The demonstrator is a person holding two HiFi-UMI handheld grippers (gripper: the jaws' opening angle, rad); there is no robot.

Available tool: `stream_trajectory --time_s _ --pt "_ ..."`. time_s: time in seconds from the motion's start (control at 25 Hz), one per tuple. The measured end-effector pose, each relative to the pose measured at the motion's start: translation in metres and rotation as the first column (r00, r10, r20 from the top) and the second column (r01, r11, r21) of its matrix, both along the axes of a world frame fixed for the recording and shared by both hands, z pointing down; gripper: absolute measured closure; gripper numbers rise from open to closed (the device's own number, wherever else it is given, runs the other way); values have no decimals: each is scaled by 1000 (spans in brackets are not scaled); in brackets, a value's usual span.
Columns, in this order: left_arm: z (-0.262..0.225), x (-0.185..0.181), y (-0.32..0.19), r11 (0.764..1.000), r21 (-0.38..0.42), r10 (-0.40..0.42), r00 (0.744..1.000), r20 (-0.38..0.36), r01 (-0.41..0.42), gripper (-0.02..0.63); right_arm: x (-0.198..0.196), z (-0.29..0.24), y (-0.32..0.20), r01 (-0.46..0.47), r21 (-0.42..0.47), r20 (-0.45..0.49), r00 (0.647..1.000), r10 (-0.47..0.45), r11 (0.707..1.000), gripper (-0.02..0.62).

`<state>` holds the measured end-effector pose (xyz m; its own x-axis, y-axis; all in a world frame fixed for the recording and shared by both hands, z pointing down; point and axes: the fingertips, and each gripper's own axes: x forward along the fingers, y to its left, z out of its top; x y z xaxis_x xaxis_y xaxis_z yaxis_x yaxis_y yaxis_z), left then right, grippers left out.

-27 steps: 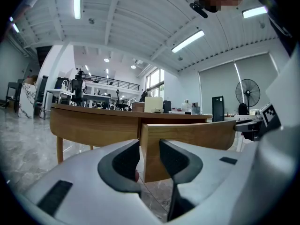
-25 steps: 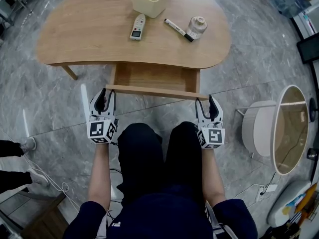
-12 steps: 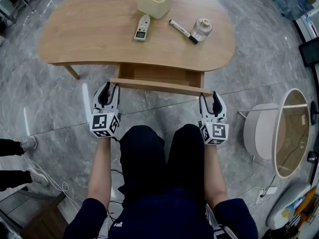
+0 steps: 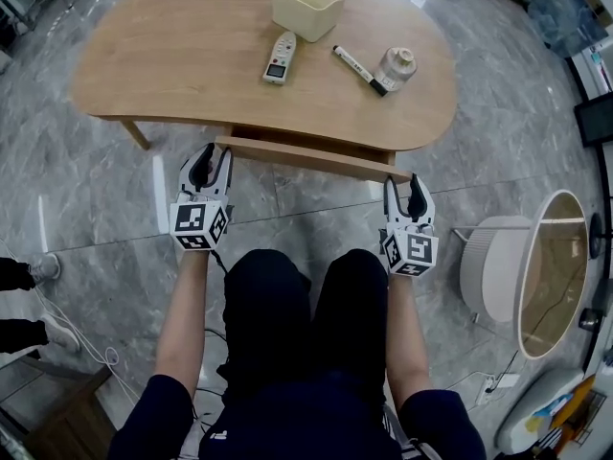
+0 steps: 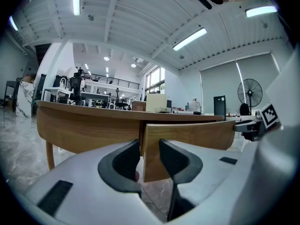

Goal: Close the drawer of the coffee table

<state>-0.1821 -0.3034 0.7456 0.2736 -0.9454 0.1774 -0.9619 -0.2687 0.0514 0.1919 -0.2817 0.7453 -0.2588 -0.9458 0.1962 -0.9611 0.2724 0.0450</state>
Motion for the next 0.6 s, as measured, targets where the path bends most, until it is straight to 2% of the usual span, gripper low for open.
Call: stream_trajectory --time_s 0.6 --pt "0 0 -26 1000 3 -2 1000 -9 2 468 0 0 -26 -3 6 1 1000 3 1000 368"
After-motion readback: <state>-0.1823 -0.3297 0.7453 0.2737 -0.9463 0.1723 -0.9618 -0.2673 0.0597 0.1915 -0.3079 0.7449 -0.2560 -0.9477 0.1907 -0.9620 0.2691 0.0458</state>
